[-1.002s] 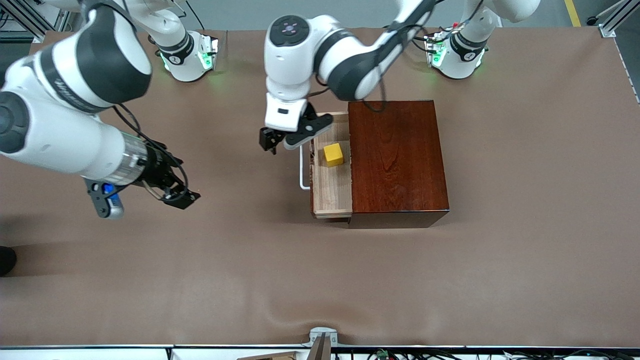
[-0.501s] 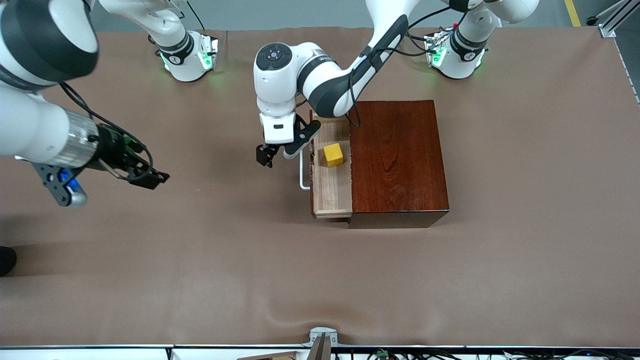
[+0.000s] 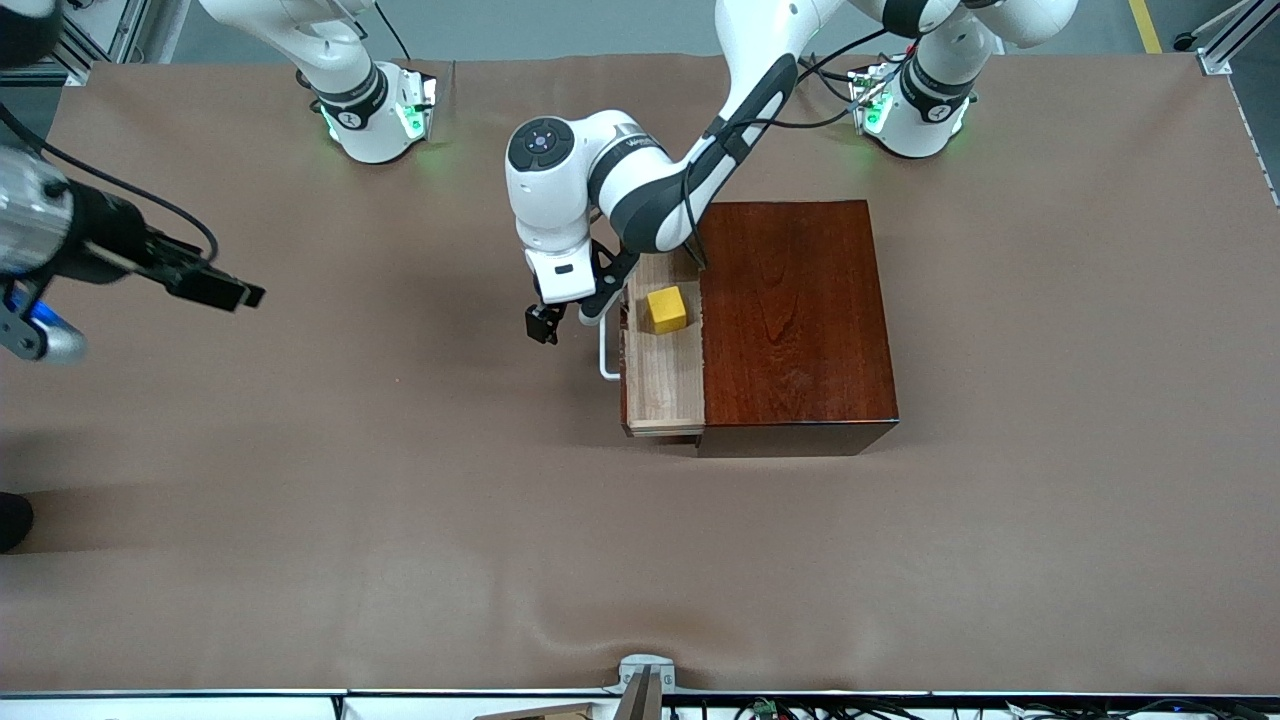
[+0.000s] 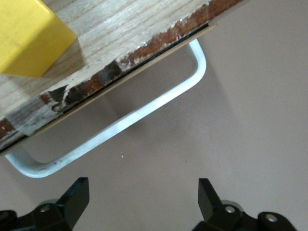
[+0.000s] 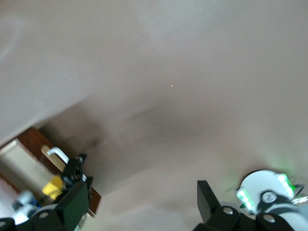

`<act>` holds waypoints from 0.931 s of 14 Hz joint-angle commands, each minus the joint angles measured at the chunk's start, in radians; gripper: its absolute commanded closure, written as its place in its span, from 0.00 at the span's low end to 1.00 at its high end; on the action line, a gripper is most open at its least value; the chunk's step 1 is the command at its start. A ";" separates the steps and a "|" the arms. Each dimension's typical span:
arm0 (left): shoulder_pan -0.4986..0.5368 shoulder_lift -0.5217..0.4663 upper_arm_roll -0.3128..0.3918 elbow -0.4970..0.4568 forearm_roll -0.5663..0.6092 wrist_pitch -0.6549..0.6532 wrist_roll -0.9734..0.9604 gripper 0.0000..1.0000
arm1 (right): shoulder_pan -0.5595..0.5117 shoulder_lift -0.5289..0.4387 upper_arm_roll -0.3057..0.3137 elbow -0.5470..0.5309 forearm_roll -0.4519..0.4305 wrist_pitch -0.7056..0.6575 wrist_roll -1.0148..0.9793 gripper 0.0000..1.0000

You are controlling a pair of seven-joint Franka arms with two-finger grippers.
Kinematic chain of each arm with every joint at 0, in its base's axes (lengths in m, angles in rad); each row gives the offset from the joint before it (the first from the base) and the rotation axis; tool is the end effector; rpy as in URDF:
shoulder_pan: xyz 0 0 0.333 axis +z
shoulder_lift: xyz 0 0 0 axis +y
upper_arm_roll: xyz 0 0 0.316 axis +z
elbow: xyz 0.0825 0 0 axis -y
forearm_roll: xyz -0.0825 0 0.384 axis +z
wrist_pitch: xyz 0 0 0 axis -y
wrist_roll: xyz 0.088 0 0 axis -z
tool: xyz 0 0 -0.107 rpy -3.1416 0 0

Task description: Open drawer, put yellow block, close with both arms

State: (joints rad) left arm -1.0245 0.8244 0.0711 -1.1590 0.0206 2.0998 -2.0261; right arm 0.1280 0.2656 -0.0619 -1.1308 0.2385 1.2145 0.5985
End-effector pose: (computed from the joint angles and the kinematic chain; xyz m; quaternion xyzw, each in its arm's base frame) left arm 0.4345 -0.6390 0.3136 0.8664 0.4946 0.0392 0.0561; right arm 0.5890 0.0764 0.6464 -0.9631 0.2299 0.1202 0.0714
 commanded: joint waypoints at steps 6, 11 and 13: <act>-0.005 0.022 0.025 0.016 0.022 -0.017 -0.020 0.00 | -0.099 -0.095 0.046 -0.017 -0.120 -0.081 -0.449 0.00; 0.001 0.018 0.032 0.016 0.022 -0.075 -0.010 0.00 | -0.175 -0.120 0.141 -0.032 -0.182 -0.067 -0.542 0.00; 0.012 0.012 0.032 0.016 0.022 -0.102 0.000 0.00 | -0.249 -0.134 0.206 -0.067 -0.183 -0.043 -0.566 0.00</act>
State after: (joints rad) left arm -1.0209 0.8391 0.0902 -1.1536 0.0206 2.0606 -2.0265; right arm -0.0359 0.1765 0.0671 -1.1378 0.0734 1.1455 0.0723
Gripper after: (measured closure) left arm 0.000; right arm 0.000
